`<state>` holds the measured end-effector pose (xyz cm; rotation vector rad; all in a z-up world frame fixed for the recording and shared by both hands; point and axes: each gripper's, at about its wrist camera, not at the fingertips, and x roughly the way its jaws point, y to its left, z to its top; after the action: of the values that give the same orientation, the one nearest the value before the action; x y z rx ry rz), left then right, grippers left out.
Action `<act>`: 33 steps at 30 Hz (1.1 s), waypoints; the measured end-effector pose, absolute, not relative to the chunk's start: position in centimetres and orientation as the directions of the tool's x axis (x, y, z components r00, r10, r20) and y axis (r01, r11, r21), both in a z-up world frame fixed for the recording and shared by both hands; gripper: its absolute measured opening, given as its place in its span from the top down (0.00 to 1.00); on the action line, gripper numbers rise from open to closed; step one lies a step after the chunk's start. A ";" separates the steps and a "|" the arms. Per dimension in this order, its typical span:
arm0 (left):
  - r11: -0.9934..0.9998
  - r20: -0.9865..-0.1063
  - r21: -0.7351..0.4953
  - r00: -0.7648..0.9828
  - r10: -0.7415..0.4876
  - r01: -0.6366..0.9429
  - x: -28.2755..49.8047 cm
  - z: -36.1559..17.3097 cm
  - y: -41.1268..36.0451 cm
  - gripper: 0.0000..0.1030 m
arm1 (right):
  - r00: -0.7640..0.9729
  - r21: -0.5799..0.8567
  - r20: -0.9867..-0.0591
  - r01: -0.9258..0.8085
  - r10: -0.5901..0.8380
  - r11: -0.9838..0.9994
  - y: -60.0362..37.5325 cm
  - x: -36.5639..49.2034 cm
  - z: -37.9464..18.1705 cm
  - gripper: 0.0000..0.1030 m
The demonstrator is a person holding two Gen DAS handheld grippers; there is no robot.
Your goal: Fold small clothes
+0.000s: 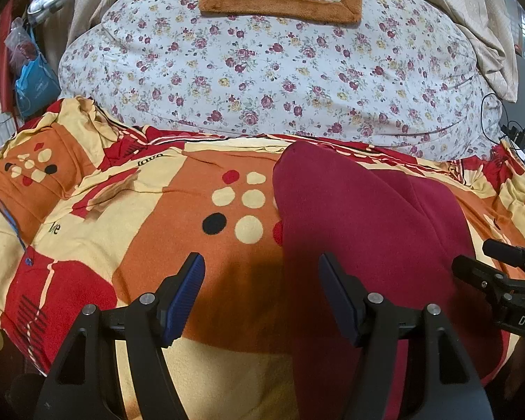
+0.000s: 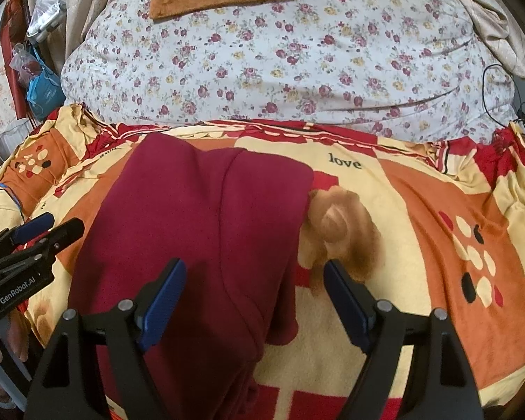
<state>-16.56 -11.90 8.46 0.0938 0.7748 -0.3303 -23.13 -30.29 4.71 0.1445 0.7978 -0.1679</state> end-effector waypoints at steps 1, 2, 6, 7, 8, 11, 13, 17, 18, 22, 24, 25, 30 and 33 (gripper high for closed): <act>0.945 -0.700 -0.037 0.667 -0.257 0.326 -16.6 8.5 -11.9 0.43 | 0.686 0.066 -0.721 0.204 -0.095 0.977 -30.3 -23.1 4.7 0.18; 0.945 -0.701 -0.037 0.665 -0.257 0.326 -16.5 8.5 -11.9 0.43 | 0.686 0.067 -0.721 0.205 -0.094 0.977 -30.2 -23.1 4.7 0.18; 0.944 -0.700 -0.038 0.665 -0.259 0.327 -16.5 8.5 -11.9 0.43 | 0.686 0.066 -0.721 0.205 -0.095 0.977 -30.2 -23.1 4.7 0.18; 0.944 -0.701 -0.038 0.665 -0.258 0.327 -16.5 8.5 -11.9 0.43 | 0.686 0.066 -0.721 0.205 -0.096 0.977 -30.2 -23.1 4.7 0.18; 0.944 -0.700 -0.038 0.665 -0.259 0.327 -16.5 8.5 -11.9 0.43 | 0.686 0.066 -0.721 0.205 -0.096 0.977 -30.2 -23.1 4.7 0.18; 0.944 -0.700 -0.037 0.666 -0.258 0.327 -16.5 8.5 -11.9 0.43 | 0.686 0.067 -0.721 0.206 -0.095 0.976 -30.2 -23.1 4.7 0.18; 0.944 -0.700 -0.039 0.665 -0.259 0.326 -16.5 8.5 -11.9 0.43 | 0.686 0.067 -0.722 0.205 -0.095 0.976 -30.2 -23.1 4.7 0.18; 0.945 -0.700 -0.037 0.666 -0.257 0.326 -16.5 8.5 -11.9 0.43 | 0.684 0.067 -0.723 0.207 -0.096 0.976 -30.0 -23.1 4.6 0.18; 0.945 -0.700 -0.038 0.666 -0.258 0.326 -16.5 8.5 -11.8 0.43 | 0.684 0.066 -0.723 0.208 -0.097 0.976 -29.9 -23.1 4.6 0.18; 0.944 -0.700 -0.037 0.665 -0.258 0.328 -16.4 8.5 -11.8 0.43 | 0.683 0.066 -0.724 0.207 -0.096 0.976 -30.0 -23.1 4.6 0.18; 0.944 -0.699 -0.032 0.668 -0.256 0.329 -16.4 8.5 -11.8 0.43 | 0.682 0.065 -0.725 0.207 -0.096 0.976 -30.0 -23.0 4.6 0.18; 0.944 -0.698 -0.032 0.669 -0.256 0.328 -16.4 8.5 -11.8 0.43 | 0.681 0.065 -0.726 0.206 -0.096 0.976 -30.0 -23.1 4.6 0.18; 0.944 -0.698 -0.032 0.669 -0.256 0.328 -16.4 8.5 -11.8 0.43 | 0.680 0.062 -0.727 0.204 -0.095 0.977 -29.7 -22.9 4.4 0.18; 0.944 -0.697 -0.033 0.670 -0.257 0.327 -16.4 8.5 -11.8 0.43 | 0.681 0.060 -0.726 0.201 -0.096 0.978 -29.6 -22.8 4.5 0.18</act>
<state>-16.40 -11.77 8.54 0.0971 0.7694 -0.3295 -22.80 -29.60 4.48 0.1388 0.8055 -0.1674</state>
